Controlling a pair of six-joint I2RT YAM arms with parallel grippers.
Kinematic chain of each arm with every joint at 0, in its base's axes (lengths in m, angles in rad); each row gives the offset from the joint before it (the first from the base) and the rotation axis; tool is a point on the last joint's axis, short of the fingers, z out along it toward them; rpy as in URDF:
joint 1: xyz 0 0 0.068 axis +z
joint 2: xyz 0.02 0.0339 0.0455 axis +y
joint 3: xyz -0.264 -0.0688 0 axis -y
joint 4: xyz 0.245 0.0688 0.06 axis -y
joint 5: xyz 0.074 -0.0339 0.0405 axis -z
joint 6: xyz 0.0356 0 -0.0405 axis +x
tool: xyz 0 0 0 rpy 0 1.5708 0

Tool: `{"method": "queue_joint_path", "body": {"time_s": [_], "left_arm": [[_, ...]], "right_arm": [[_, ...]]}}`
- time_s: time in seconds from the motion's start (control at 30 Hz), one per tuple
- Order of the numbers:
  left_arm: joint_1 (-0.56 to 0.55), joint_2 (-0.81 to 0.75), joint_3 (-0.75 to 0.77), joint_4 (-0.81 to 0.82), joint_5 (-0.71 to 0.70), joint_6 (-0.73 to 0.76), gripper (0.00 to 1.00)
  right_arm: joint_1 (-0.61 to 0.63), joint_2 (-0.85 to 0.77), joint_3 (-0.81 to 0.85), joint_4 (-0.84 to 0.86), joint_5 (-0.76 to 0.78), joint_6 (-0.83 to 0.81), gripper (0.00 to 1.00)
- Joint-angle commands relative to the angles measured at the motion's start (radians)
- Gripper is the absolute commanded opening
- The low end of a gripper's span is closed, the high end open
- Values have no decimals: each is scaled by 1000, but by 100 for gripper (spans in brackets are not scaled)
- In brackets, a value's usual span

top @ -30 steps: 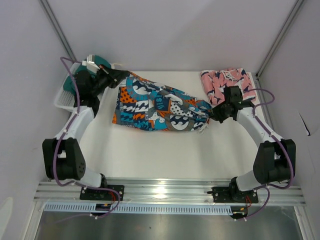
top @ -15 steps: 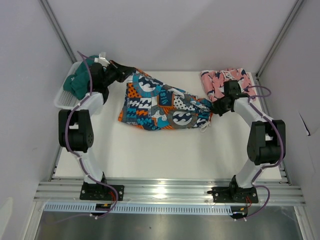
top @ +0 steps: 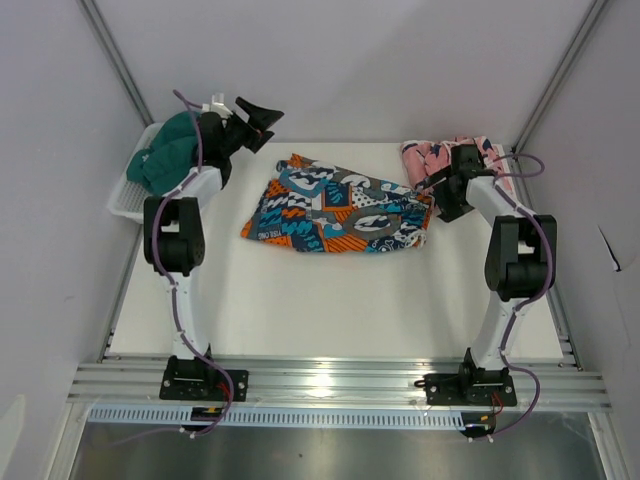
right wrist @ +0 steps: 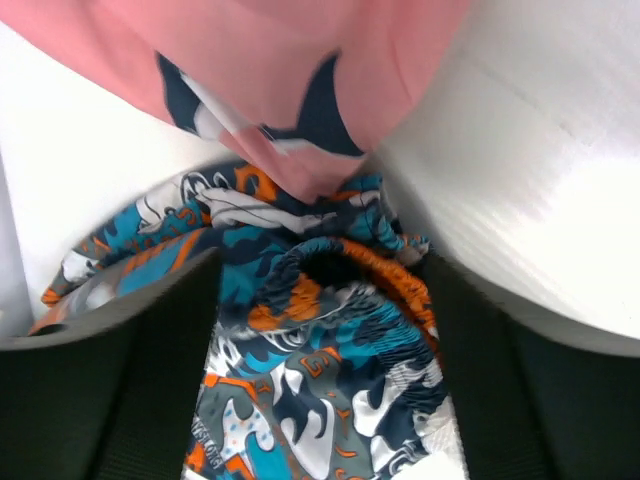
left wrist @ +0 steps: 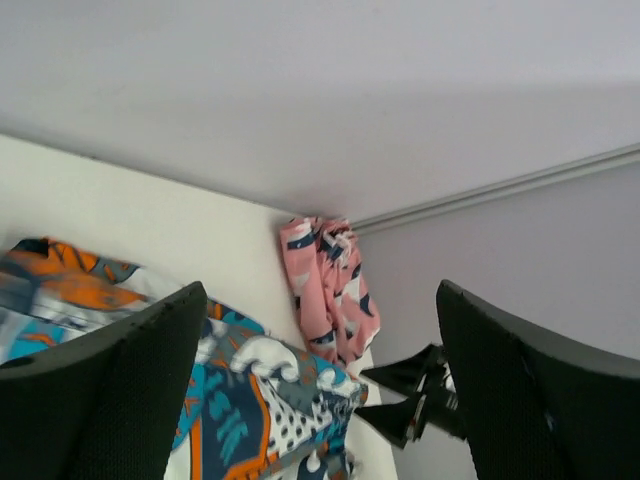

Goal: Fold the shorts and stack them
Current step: Fold the shorts

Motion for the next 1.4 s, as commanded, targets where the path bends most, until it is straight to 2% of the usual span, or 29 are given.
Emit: {"method": "queue_joint_path", "body": {"time_s": [0.0, 0.13, 0.27, 0.33, 0.37, 0.43, 0.57, 0.83, 0.93, 1.03, 1.07, 1.1, 1.13, 1.17, 1.2, 1.33, 1.37], "left_arm": [[11, -44, 42, -17, -25, 58, 99], [12, -180, -22, -162, -65, 153, 99], [-17, -364, -138, -326, -127, 268, 99], [-35, -479, -247, -377, -152, 304, 99], [-57, -517, -278, -397, -166, 334, 99], [-78, -635, -434, -401, -203, 343, 99], [-118, -770, -670, -341, -206, 329, 99], [-127, -878, -872, -365, -174, 351, 99], [-129, -929, -927, -374, -175, 358, 99], [-136, -984, -968, -393, -189, 369, 99], [-140, -999, -978, -400, -192, 372, 99], [-143, -1030, -999, -403, -195, 377, 99], [-152, -1047, -1002, -414, -200, 383, 99], [-158, -1061, -1013, -432, -212, 386, 99], [-164, -1094, -1025, -443, -218, 392, 99], [-181, -1186, -1060, -500, -259, 415, 99], [-183, -1200, -1067, -505, -269, 418, 99]], "right_arm": [[-8, -34, 70, 17, 90, -91, 89], [-18, -127, -7, 105, 53, -205, 90], [-19, -262, -196, 190, -10, -318, 89], [-22, -305, -279, 277, -47, -369, 90], [-28, -324, -324, 318, -136, -386, 90], [-31, -361, -430, 409, -179, -421, 89], [-33, -339, -501, 503, -280, -481, 89], [-33, -126, -441, 580, -371, -487, 86], [-24, -83, -435, 587, -411, -447, 74], [17, -80, -458, 572, -397, -446, 57], [31, -109, -496, 572, -396, -446, 49], [44, -132, -522, 580, -394, -437, 31], [67, -158, -550, 581, -385, -432, 22], [76, -222, -611, 577, -380, -428, 7], [82, -261, -645, 575, -382, -417, 1], [126, -455, -787, 509, -374, -403, 0], [149, -489, -809, 439, -374, -401, 0]]}}
